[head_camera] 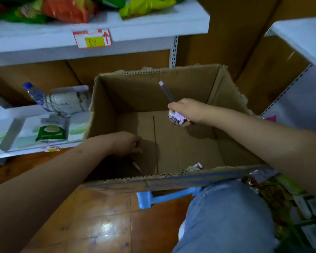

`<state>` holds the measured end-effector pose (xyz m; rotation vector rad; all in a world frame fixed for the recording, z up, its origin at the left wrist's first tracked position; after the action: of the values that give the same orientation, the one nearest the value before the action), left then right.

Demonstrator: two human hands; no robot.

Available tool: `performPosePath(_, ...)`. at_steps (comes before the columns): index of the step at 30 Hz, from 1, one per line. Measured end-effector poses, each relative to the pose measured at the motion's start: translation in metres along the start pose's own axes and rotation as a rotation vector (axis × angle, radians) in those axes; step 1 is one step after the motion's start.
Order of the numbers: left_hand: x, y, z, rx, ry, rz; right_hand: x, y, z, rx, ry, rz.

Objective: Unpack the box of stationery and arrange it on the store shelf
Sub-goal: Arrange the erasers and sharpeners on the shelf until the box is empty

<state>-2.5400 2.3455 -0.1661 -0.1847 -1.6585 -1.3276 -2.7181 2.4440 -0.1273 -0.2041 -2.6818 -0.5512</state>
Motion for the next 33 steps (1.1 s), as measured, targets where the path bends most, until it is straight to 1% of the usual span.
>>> performPosePath(3,0.038,0.003,0.003,0.006,0.112,0.148,0.034,0.006,-0.02,-0.007,-0.193,0.17)
performPosePath(5,0.065,0.014,0.017,-0.04,0.219,0.282,0.056,0.028,-0.037,0.039,-0.271,0.284)
performPosePath(7,0.091,0.035,0.043,-0.129,0.324,0.428,0.079,0.065,-0.053,0.113,-0.321,0.386)
performPosePath(9,0.11,0.058,0.077,-0.235,0.471,0.533,0.101,0.114,-0.061,0.155,-0.346,0.486)
performPosePath(12,0.126,0.086,0.153,-0.454,0.649,0.569,0.129,0.204,-0.059,0.187,-0.384,0.651)
performPosePath(14,0.126,0.102,0.215,-0.596,0.668,0.556,0.143,0.267,-0.045,0.213,-0.269,0.825)
performPosePath(16,0.119,0.117,0.279,-0.747,0.636,0.547,0.147,0.332,-0.021,0.187,-0.119,1.01)
performPosePath(17,0.114,0.125,0.311,-0.828,0.603,0.542,0.147,0.365,-0.006,0.135,-0.003,1.094)
performPosePath(19,0.102,0.138,0.373,-0.977,0.515,0.536,0.141,0.429,0.025,-0.058,0.279,1.218)
performPosePath(20,0.096,0.143,0.401,-1.031,0.454,0.561,0.137,0.457,0.04,-0.169,0.403,1.25)
performPosePath(22,0.085,0.145,0.453,-1.105,0.304,0.68,0.127,0.499,0.064,-0.369,0.619,1.265)
performPosePath(24,0.073,0.141,0.498,-1.168,0.165,0.782,0.12,0.524,0.088,-0.53,0.745,1.237)
performPosePath(26,0.062,0.131,0.531,-1.184,0.06,0.824,0.116,0.535,0.108,-0.656,0.797,1.177)
performPosePath(28,0.054,0.122,0.55,-1.169,0.008,0.852,0.115,0.538,0.12,-0.708,0.811,1.141)
performPosePath(29,0.053,0.119,0.554,-1.169,0.02,0.857,0.114,0.539,0.122,-0.714,0.813,1.145)
performPosePath(30,0.053,0.116,0.556,-1.171,0.06,0.839,0.115,0.539,0.123,-0.712,0.81,1.159)
performPosePath(33,0.057,0.105,0.555,-1.169,0.186,0.715,0.116,0.541,0.124,-0.685,0.756,1.215)
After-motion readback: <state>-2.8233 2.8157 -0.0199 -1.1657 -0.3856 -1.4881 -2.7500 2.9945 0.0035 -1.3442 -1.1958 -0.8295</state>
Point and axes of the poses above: each hand's wrist, its own y-axis away from the middle knuckle, its own x-axis out of the back of the hand, z = x × y, the point moved 4 cm from there along -y, towards the middle knuckle, and after that the axes turned 7 degrees about x, right-handed, at the moved point
